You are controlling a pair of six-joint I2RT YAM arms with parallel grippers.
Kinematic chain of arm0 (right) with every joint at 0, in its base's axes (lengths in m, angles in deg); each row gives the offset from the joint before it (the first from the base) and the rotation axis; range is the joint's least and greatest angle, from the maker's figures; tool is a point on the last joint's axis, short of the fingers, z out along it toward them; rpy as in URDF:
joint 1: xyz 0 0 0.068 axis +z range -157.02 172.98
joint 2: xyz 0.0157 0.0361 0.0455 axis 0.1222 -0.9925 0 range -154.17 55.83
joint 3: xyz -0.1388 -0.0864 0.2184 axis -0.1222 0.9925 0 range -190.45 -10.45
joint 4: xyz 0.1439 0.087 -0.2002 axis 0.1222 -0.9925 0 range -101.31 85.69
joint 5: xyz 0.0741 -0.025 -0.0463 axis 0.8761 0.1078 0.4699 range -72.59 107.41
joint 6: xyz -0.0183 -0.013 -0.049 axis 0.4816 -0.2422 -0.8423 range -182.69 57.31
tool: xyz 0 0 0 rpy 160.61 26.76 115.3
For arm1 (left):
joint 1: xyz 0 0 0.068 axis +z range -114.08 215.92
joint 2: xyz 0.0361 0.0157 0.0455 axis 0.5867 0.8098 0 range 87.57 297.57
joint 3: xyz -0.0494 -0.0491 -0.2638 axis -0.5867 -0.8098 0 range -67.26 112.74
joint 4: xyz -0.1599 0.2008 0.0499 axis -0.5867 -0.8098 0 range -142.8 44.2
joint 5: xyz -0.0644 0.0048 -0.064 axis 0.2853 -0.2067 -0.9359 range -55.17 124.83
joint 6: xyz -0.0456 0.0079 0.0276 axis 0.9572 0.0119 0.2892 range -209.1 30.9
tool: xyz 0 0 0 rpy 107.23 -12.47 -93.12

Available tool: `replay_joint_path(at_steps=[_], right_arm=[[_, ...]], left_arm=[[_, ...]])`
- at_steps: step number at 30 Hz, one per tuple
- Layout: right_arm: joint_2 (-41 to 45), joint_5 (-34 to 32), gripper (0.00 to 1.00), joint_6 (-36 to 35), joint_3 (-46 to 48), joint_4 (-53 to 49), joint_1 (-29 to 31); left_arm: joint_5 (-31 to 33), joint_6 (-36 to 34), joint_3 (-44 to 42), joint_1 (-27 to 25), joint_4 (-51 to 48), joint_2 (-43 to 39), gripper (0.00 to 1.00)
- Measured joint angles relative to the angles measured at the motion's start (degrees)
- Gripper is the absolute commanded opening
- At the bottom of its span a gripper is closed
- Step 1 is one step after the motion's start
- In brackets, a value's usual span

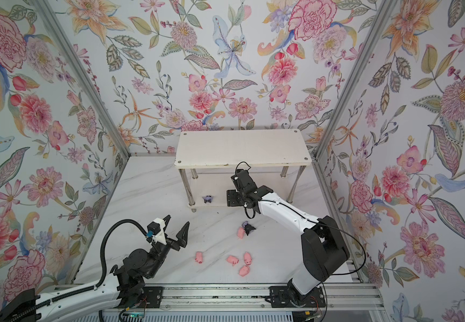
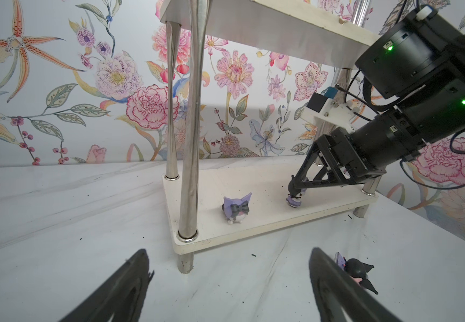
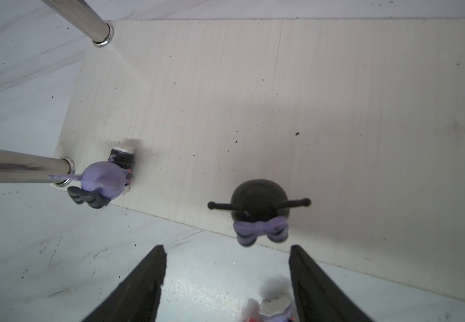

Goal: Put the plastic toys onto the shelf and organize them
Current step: 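Lower the black figurine onto the lower shelf beside the purple figurine, then open the right gripper, releasing the black figurine, and draw back slightly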

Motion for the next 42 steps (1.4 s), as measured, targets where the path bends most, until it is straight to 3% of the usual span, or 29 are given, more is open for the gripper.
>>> replay_joint_path(at_steps=[10, 12, 15, 18, 22, 42], right_arm=[[3.39, -0.09, 0.72, 0.63, 2.38, 0.02, 0.0], [3.72, -0.2, 0.67, 0.66, 2.82, 0.04, 0.0], [3.87, -0.2, 0.52, 0.85, 3.37, -0.02, 0.0], [3.85, -0.15, 0.23, 0.79, 3.65, -0.07, 0.0], [3.69, -0.13, 0.12, 1.03, 3.63, 0.02, 0.0], [-2.03, 1.53, 0.1, 0.55, 0.83, 0.42, 0.0]], left_arm=[[-0.17, 0.0, 0.0, 0.02, 0.0, 0.0, 0.9], [-0.28, 0.0, 0.0, 0.02, 0.0, 0.0, 0.9], [-0.37, 0.0, 0.0, 0.02, 0.0, 0.0, 0.9], [-0.52, 0.0, 0.0, 0.02, 0.02, 0.0, 0.9], [-0.98, 0.0, 0.0, 0.04, 0.02, 0.0, 0.9], [-1.03, -0.02, 0.0, 0.04, 0.02, 0.35, 0.9]])
